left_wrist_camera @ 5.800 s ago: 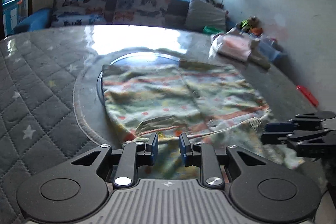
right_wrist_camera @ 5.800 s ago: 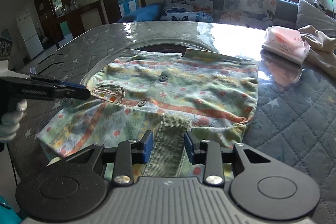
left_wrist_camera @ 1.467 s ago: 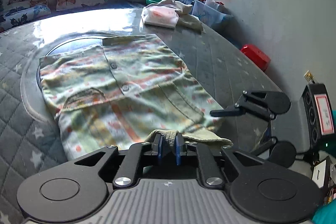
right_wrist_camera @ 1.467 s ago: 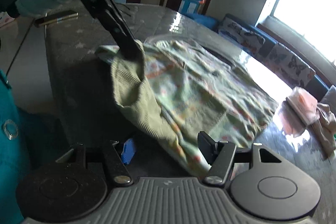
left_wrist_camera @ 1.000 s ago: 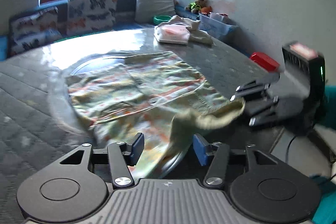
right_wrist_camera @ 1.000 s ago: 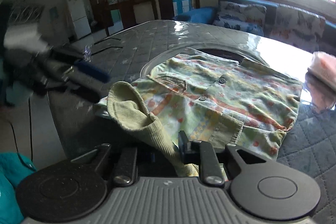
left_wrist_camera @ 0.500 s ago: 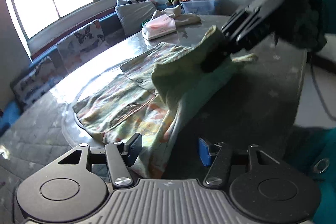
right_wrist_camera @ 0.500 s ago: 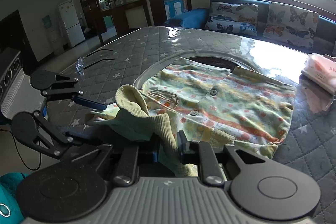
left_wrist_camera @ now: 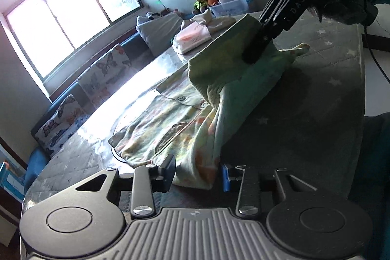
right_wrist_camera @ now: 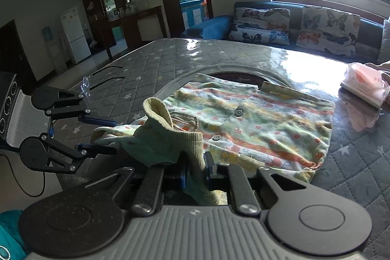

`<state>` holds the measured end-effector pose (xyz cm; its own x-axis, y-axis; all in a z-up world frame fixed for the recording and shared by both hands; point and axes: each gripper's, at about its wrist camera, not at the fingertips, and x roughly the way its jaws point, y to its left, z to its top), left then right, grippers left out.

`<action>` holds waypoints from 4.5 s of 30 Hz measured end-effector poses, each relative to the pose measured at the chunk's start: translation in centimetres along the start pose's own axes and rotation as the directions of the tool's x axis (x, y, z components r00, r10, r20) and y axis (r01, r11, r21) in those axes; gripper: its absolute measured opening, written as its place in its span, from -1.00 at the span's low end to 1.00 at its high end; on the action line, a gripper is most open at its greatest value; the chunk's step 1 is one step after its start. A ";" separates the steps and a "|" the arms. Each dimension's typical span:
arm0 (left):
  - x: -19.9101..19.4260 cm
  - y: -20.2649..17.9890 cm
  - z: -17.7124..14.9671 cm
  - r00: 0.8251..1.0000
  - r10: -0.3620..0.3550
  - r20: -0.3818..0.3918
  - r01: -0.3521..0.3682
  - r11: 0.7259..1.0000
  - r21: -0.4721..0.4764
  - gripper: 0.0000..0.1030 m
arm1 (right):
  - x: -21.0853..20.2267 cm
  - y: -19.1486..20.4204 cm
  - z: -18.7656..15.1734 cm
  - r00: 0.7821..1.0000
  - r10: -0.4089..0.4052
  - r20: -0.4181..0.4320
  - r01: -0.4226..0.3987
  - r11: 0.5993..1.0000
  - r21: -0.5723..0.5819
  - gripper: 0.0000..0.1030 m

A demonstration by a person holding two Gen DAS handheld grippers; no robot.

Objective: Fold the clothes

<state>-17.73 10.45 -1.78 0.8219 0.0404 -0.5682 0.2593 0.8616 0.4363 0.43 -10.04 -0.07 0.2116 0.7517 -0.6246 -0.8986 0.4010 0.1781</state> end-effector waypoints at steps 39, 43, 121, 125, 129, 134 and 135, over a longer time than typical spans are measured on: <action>-8.3 2.7 0.7 0.974 -0.107 0.198 0.170 0.927 -0.333 -0.85 | -6.9 3.8 1.9 0.999 0.045 0.012 -0.042 0.985 -0.169 -0.92; -6.2 5.4 1.2 0.978 -0.082 0.190 0.153 0.904 -0.399 -0.85 | -5.2 2.5 4.7 0.999 0.030 0.031 -0.024 0.980 -0.199 -0.92; 7.4 12.8 -3.3 0.997 0.027 -0.067 -0.067 0.692 -0.719 -0.85 | 9.0 -9.5 2.6 0.933 -0.357 0.036 0.354 0.933 0.070 -0.87; 7.7 13.0 -3.4 0.996 0.026 -0.087 -0.082 0.681 -0.727 -0.78 | 9.6 -9.9 2.2 0.931 -0.363 0.021 0.360 0.928 0.091 -0.82; 7.6 13.3 -3.5 0.995 0.031 -0.098 -0.093 0.672 -0.735 -0.63 | 7.9 -8.8 2.7 0.934 -0.355 0.050 0.351 0.934 0.071 -0.79; 7.1 14.1 -3.2 0.991 0.076 -0.106 -0.130 0.652 -0.747 -0.63 | 7.9 -5.9 3.1 0.975 -0.223 0.006 0.223 0.975 -0.002 -0.79; 7.0 14.3 -3.1 0.990 0.088 -0.110 -0.141 0.648 -0.749 -0.63 | 8.4 -5.3 3.1 0.981 -0.193 -0.012 0.193 0.981 -0.011 -0.79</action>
<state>-9.87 24.66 -1.67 0.7809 0.1713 -0.6008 -0.3273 0.9313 -0.1598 8.21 -4.21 -3.89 0.3764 0.6539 -0.6563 -0.8453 0.5324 0.0456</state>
